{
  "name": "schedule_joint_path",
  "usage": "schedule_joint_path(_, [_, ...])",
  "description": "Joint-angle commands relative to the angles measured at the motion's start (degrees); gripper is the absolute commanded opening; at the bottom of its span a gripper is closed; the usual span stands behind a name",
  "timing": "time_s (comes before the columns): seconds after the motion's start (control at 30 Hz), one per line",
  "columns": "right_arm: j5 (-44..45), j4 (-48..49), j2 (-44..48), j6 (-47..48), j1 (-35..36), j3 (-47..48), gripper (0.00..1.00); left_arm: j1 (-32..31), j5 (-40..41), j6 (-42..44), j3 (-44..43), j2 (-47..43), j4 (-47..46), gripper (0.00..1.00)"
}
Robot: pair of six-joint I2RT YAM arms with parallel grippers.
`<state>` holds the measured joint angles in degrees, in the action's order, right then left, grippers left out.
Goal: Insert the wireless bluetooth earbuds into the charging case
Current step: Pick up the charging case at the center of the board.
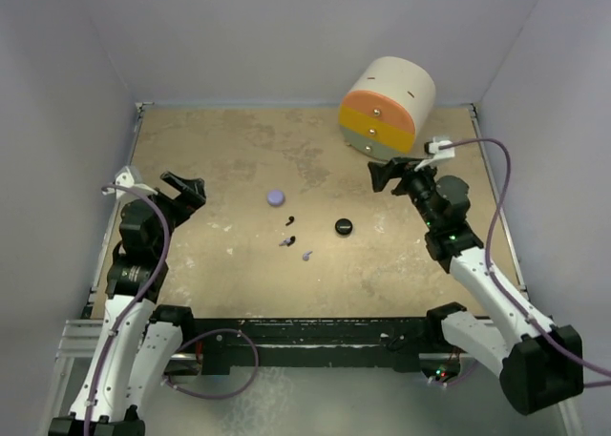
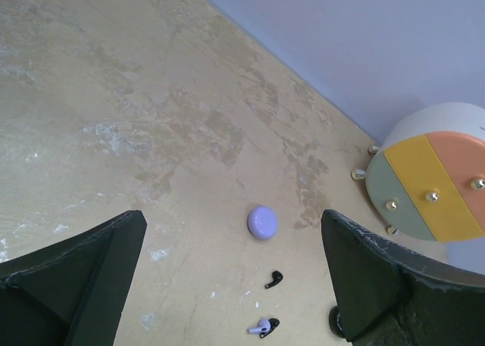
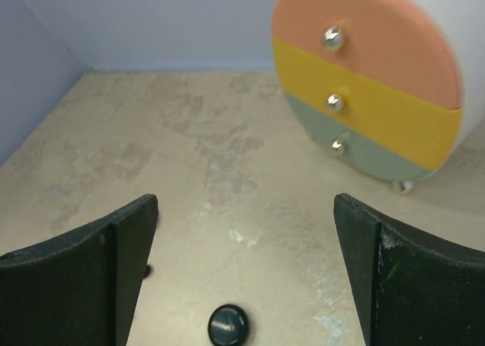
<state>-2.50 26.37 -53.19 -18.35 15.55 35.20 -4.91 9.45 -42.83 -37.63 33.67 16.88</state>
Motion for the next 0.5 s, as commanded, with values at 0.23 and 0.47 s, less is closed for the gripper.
schedule_joint_path(0.23, [6.82, 2.47, -21.05, 3.72, 18.76, 9.37, 1.0, -0.19, 0.78, 0.71, 2.75, 4.39, -4.22, 1.0])
schedule_joint_path(0.47, [13.05, -4.4, -40.27, 10.25, 27.01, 26.56, 1.0, -0.47, 2.28, 1.11, 1.73, 11.73, -5.08, 0.99])
